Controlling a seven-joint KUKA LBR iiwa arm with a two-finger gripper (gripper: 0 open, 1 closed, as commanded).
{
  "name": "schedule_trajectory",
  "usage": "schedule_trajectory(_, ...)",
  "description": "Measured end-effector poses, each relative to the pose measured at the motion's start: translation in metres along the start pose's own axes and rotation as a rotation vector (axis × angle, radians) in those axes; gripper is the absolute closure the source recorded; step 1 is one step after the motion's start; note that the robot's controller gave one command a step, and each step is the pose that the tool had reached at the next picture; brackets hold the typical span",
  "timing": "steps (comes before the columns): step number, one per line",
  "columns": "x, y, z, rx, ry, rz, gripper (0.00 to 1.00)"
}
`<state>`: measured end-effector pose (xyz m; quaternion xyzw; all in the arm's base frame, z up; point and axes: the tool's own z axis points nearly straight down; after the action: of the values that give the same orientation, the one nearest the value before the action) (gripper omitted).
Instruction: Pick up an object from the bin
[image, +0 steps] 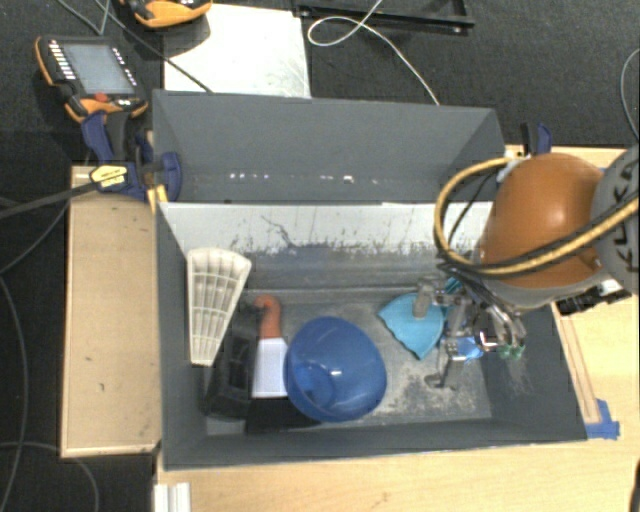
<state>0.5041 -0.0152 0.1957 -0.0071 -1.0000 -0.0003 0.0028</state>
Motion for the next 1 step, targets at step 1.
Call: schedule_trajectory(1,-0.0018,-0.0001,-0.0041,0.000,-0.009,-0.001,0.00)
